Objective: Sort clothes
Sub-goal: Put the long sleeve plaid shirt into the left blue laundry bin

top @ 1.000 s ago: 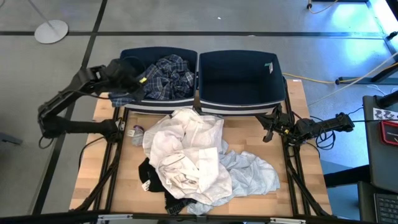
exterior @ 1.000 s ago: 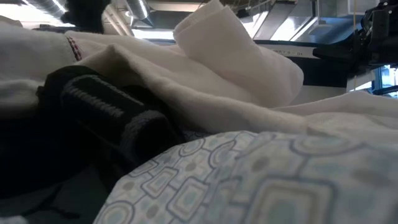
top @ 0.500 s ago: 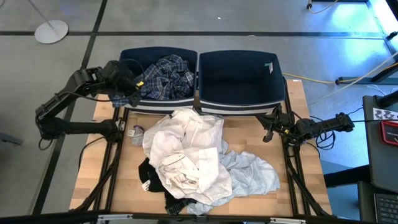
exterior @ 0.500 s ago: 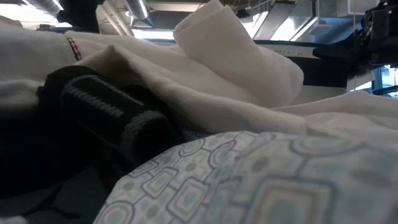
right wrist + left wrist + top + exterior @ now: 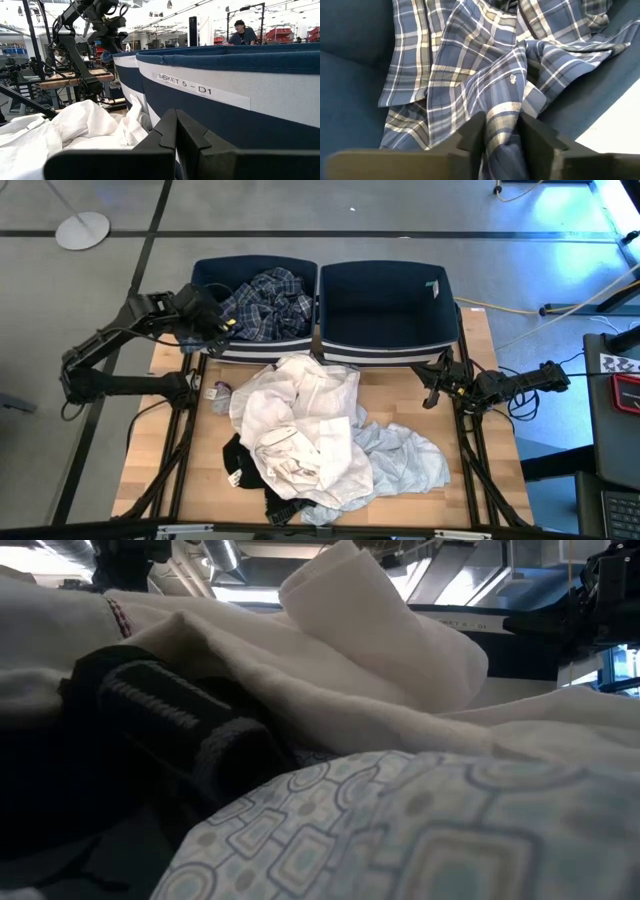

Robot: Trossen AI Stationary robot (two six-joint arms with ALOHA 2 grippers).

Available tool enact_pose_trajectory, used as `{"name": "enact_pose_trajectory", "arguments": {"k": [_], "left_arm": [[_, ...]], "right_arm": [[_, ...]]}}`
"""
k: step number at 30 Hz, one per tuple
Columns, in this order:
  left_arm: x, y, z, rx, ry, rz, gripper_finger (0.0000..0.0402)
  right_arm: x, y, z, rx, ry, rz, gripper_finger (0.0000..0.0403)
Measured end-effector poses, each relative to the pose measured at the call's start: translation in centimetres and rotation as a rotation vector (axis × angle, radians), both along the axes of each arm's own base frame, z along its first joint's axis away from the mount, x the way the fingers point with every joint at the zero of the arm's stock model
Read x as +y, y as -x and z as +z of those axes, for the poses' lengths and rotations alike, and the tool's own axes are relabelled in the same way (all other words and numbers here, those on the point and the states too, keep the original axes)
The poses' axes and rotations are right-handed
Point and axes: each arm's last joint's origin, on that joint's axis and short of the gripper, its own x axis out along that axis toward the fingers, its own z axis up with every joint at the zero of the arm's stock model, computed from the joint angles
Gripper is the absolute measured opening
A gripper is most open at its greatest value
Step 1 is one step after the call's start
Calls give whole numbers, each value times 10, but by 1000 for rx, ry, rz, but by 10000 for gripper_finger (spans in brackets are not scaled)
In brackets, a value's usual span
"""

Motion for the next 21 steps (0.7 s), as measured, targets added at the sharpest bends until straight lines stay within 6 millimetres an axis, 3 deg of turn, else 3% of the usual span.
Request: {"name": "enact_pose_trajectory", "arguments": {"k": [6,21], "left_arm": [[3,-3,2,-19,-51,-16,9],[35,-45,40,-412,-447,-43,2]], "right_arm": [[0,0,0,0,0,0,5],[0,0,0,0,-1,-7,5]]}}
